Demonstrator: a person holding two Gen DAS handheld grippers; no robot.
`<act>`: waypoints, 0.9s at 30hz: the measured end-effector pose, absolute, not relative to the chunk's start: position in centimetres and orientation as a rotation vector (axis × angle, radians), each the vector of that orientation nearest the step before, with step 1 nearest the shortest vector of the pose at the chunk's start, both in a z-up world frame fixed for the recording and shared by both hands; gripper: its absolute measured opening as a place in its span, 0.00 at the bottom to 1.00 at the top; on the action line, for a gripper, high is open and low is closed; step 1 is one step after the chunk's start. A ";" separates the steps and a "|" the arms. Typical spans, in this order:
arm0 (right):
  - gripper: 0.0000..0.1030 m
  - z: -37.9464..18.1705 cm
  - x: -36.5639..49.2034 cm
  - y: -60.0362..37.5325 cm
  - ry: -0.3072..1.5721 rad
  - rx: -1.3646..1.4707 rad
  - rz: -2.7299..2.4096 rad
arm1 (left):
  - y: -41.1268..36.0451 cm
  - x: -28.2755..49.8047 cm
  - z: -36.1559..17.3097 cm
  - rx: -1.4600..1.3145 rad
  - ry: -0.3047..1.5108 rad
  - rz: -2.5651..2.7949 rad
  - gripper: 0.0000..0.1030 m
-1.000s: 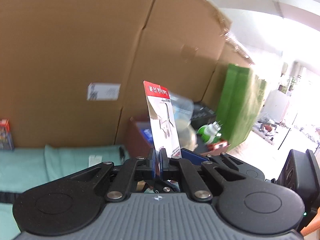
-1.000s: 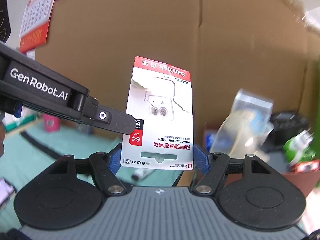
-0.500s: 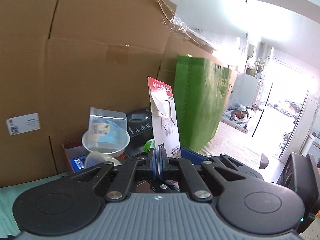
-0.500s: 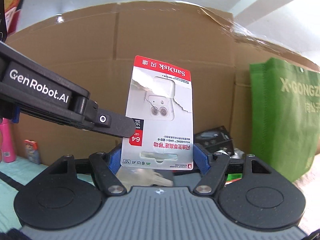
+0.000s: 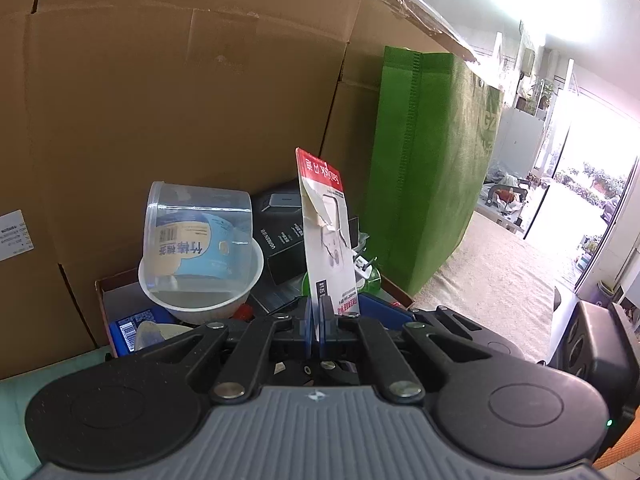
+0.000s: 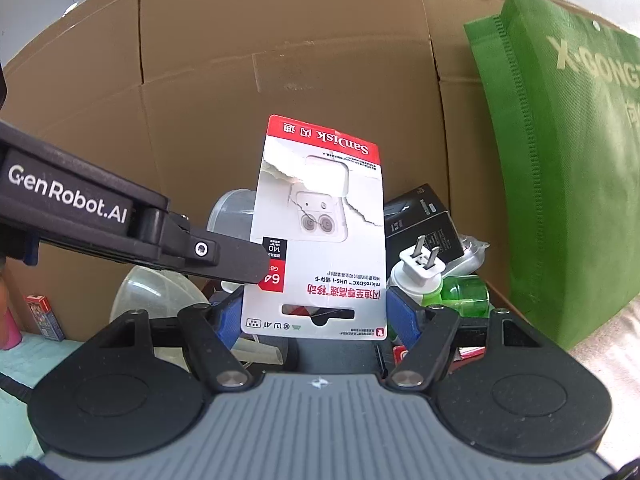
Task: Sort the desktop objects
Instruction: 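Carry the package into the brown box and open the left gripper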
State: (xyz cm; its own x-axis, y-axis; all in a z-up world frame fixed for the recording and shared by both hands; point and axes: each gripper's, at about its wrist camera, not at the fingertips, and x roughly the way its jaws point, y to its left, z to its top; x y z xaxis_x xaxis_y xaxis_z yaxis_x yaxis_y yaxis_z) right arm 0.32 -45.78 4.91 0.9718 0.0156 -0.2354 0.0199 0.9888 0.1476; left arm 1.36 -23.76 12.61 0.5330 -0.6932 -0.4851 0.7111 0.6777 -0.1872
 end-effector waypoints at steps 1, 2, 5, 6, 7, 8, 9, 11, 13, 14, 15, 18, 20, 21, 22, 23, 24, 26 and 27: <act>0.69 4.8 0.6 -45.9 0.235 0.153 -0.001 | -23.8 1.5 12.5 0.038 0.564 -0.837 0.00; 0.69 4.7 0.9 -46.0 0.235 0.154 0.000 | -23.9 1.5 12.4 0.043 0.565 -0.837 0.00; 0.69 4.5 1.6 -46.2 0.243 0.156 -0.003 | -24.1 1.7 12.1 0.051 0.569 -0.830 0.00; 0.69 4.3 1.9 -46.4 0.246 0.158 -0.003 | -24.2 1.9 12.0 0.049 0.572 -0.829 0.00; 0.69 4.1 2.1 -46.4 0.249 0.160 -0.005 | -24.2 2.0 11.9 0.046 0.575 -0.828 0.00; 0.69 4.0 2.1 -46.4 0.253 0.162 -0.009 | -24.2 2.1 11.9 0.042 0.576 -0.825 0.00; 0.69 3.9 2.2 -46.4 0.256 0.164 -0.014 | -24.1 2.2 11.9 0.038 0.575 -0.821 0.01; 0.69 3.7 2.2 -46.4 0.258 0.166 -0.019 | -24.0 2.2 12.0 0.034 0.569 -0.820 0.03; 0.69 3.6 2.4 -46.7 0.259 0.165 -0.025 | -23.9 2.1 12.1 0.032 0.567 -0.826 0.04; 0.69 3.6 2.4 -46.6 0.260 0.165 -0.027 | -23.9 2.0 12.1 0.032 0.566 -0.827 0.04; 0.69 3.6 2.2 -46.5 0.262 0.164 -0.028 | -23.9 2.0 12.1 0.034 0.565 -0.829 0.04; 0.69 3.5 2.0 -46.3 0.263 0.162 -0.029 | -24.0 1.7 12.3 0.031 0.554 -0.834 0.12; 0.70 3.4 1.9 -46.3 0.262 0.159 -0.033 | -23.7 1.4 12.4 0.025 0.538 -0.835 0.41; 0.70 3.4 1.9 -46.4 0.262 0.158 -0.035 | -23.7 1.3 12.6 0.022 0.525 -0.837 0.47; 0.72 3.4 1.8 -46.3 0.261 0.159 -0.036 | -23.6 1.1 12.7 0.019 0.511 -0.840 0.57; 0.77 3.4 1.7 -46.4 0.259 0.160 -0.039 | -23.5 0.8 12.8 0.016 0.497 -0.841 0.64; 0.79 3.5 1.5 -46.3 0.253 0.161 -0.043 | -23.3 0.6 12.9 0.012 0.482 -0.842 0.67; 0.80 3.5 1.0 -46.2 0.255 0.159 -0.053 | -23.1 0.2 13.1 0.004 0.458 -0.847 0.79; 0.82 3.6 0.9 -46.2 0.253 0.158 -0.054 | -23.0 0.0 13.2 -0.001 0.449 -0.847 0.82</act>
